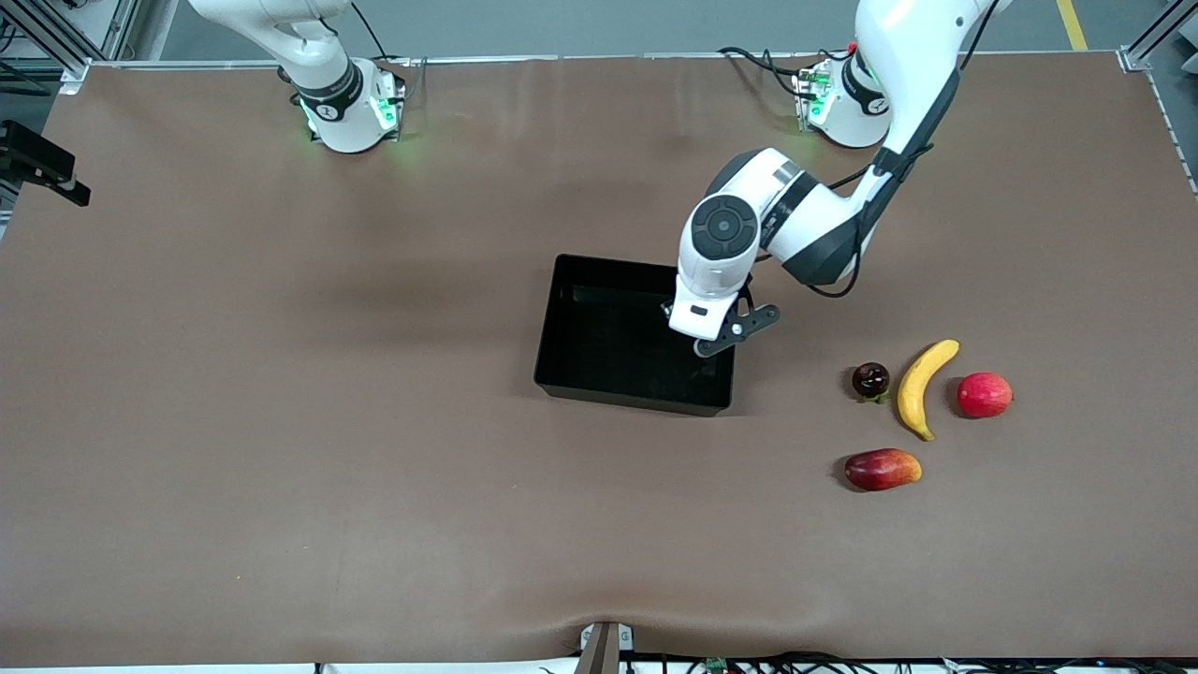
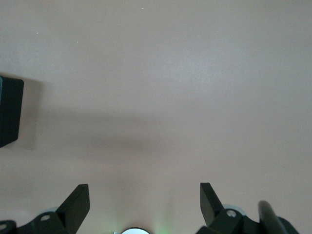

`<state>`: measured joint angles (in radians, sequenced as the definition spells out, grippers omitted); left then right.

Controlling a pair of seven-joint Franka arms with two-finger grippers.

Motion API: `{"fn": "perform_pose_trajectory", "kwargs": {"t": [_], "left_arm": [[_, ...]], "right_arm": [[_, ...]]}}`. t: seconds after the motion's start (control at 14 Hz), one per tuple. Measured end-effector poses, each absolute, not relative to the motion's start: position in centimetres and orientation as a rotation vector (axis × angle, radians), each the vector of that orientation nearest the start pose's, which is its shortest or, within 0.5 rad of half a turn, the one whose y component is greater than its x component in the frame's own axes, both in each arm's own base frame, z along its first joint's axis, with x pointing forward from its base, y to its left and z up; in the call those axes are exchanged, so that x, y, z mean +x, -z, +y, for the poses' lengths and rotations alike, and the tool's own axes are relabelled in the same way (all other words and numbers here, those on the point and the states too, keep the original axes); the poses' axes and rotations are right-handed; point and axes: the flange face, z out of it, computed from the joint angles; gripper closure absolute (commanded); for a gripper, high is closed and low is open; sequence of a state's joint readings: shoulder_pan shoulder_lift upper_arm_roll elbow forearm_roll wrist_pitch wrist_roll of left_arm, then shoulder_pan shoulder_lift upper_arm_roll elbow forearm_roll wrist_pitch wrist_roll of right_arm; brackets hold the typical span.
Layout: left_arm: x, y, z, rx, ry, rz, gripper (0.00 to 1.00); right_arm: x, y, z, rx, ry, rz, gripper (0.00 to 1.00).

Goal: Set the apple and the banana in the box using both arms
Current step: 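Lower the apple into the tray with the left gripper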

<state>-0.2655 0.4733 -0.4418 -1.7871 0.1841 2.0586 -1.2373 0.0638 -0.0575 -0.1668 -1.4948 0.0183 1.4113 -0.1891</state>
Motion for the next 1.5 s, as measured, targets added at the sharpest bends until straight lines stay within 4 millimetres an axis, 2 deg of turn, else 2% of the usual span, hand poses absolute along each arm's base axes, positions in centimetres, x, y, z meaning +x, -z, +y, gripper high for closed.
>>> {"fn": "perform_pose_trajectory", "kwargs": {"t": [0.21,0.43,0.71,1.14,1.5], "left_arm": [[49.5,-28.5,-39.9,-2.962,-0.188,-0.709,1.00],[49.6,-27.5,-40.2,-2.966,-0.194,-0.726,1.00],[49.4,-27.0,-40.4,-2.961,-0.202,-0.733,1.00],[48.0,-25.8,-41.9,-2.940,-0.218,-0.740,1.00],[47.8,-24.9,-41.9,-2.929,-0.218,-0.726,1.00]], "right_arm": [[51.6,-67.6,-5.4,-3.107,-0.035,-0.138,0.00],[51.6,-67.6,-5.4,-3.107,-0.035,-0.138,0.00],[51.6,-67.6,-5.5,-3.107,-0.035,-0.138,0.00],[51.6,-67.6,-5.5,-3.107,-0.034,-0.137,0.00],[51.6,-67.6,-5.5,-3.107,-0.034,-0.136,0.00]]}}
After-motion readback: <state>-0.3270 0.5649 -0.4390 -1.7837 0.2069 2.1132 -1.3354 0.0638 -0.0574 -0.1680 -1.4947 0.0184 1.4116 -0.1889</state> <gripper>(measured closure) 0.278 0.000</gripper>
